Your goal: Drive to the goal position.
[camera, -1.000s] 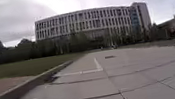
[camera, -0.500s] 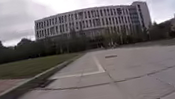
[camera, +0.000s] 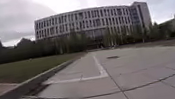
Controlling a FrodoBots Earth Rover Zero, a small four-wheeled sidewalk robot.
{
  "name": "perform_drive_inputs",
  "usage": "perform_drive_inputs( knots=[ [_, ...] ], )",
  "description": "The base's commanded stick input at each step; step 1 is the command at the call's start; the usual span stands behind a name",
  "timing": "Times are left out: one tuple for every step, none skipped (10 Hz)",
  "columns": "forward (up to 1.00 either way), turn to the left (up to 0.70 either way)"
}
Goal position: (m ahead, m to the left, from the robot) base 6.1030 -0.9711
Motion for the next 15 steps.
perform_drive_inputs(
  knots=[
    [0.7, 0.02],
    [0.7, 0.02],
    [0.7, 0.02],
    [0.7, 0.02],
    [0.7, 0.02],
    [0.7, 0.02],
    [0.7, 0.02],
    [0.7, 0.02],
    [0.7, 0.02],
    [0.7, 0.02],
    [0.7, 0.02],
    [0.7, 0.02],
    [0.7, 0.02],
    [0.7, 0.02],
    [0.7, 0.02]
  ],
)
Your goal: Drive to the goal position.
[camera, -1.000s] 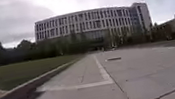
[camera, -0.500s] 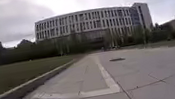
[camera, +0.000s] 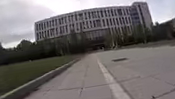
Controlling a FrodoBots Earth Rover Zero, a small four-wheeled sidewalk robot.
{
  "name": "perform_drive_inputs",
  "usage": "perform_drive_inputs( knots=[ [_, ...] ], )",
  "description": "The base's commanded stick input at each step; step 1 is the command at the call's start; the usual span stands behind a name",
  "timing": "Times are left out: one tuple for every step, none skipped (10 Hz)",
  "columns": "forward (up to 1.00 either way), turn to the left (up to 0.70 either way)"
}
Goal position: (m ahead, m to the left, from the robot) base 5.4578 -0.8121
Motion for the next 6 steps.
perform_drive_inputs(
  knots=[
    [0.7, 0.02],
    [0.7, 0.02],
    [0.7, 0.02],
    [0.7, 0.02],
    [0.7, 0.02],
    [0.7, 0.02]
  ],
)
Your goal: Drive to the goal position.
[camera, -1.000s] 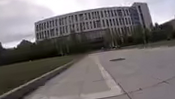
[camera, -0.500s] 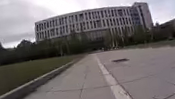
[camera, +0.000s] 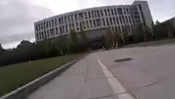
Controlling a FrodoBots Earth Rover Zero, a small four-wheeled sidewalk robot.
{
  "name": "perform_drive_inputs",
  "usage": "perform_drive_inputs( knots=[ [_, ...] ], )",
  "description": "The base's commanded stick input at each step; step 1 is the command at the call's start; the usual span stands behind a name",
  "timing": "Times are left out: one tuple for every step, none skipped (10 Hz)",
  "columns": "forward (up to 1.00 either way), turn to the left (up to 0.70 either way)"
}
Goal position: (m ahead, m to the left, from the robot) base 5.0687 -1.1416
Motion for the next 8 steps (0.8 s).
perform_drive_inputs(
  knots=[
    [0.7, 0.02],
    [0.7, 0.02],
    [0.7, 0.02],
    [0.7, 0.02],
    [0.7, 0.02],
    [0.7, 0.02],
    [0.7, 0.01],
    [0.7, 0.0]
  ],
)
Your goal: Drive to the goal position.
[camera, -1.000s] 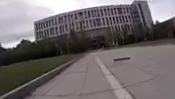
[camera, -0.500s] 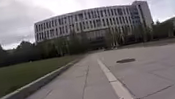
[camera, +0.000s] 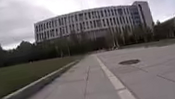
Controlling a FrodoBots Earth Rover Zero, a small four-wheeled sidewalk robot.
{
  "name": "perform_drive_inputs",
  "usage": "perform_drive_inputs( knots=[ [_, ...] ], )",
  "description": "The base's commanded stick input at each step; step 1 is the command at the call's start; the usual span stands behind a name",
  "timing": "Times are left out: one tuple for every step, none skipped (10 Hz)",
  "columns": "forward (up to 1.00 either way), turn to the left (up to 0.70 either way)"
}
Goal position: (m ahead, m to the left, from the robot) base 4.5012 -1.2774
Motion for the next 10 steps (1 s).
perform_drive_inputs(
  knots=[
    [0.7, 0.0],
    [0.7, -0.08],
    [0.7, -0.11],
    [0.7, -0.2],
    [0.7, -0.29],
    [0.7, -0.33],
    [0.7, 0.0],
    [0.7, 0.0],
    [0.7, 0.0],
    [0.7, 0.0]
  ],
)
